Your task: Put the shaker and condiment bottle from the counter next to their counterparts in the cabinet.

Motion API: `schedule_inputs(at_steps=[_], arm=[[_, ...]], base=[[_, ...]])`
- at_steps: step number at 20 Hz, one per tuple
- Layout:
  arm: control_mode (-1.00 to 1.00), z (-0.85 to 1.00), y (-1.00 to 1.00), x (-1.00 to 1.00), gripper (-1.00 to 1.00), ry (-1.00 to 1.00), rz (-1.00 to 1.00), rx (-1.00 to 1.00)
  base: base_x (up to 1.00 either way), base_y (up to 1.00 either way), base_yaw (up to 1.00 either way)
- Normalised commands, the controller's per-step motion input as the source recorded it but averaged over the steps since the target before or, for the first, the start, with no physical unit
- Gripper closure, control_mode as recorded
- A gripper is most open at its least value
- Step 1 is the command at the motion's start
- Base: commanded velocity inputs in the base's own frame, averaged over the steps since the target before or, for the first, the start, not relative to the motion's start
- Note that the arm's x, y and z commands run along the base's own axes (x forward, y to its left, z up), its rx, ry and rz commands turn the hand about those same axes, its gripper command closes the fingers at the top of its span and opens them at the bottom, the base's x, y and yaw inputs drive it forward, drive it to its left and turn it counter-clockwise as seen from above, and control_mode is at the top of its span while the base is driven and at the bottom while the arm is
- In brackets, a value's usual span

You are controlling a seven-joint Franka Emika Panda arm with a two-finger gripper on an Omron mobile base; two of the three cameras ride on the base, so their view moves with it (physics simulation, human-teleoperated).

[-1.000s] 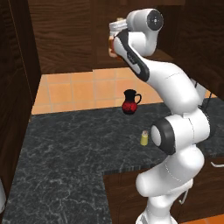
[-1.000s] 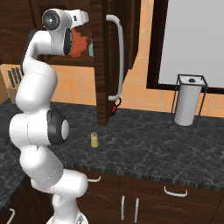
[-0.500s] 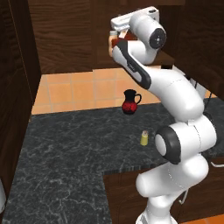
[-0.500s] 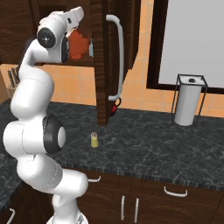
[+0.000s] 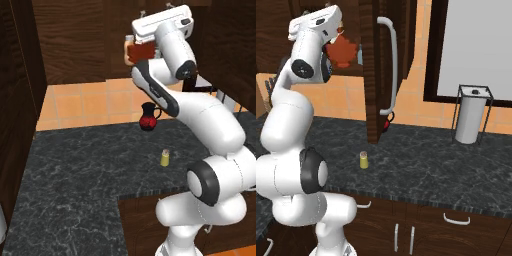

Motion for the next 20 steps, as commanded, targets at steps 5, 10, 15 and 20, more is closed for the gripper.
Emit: schedule_inputs(at_steps=[5,10,15,20], arm=[[-1.00,-0.49,-0.01,-0.98,-1.00,0.00,0.00,0.00],[-1.00,-0.49,-0.06,-0.92,-1.00,0.00,0.00,0.03],[-1.00,-0.52,-0.12,-0.87,-1.00,0.00,0.00,0.05],[-1.00,-0.53,-0.14,-0.81,-1.00,0.00,0.00,0.06]], base=[[0.00,0.00,0.00],[0.00,0.00,0.00],[0.00,0.00,0.00],[0.00,0.00,0.00]])
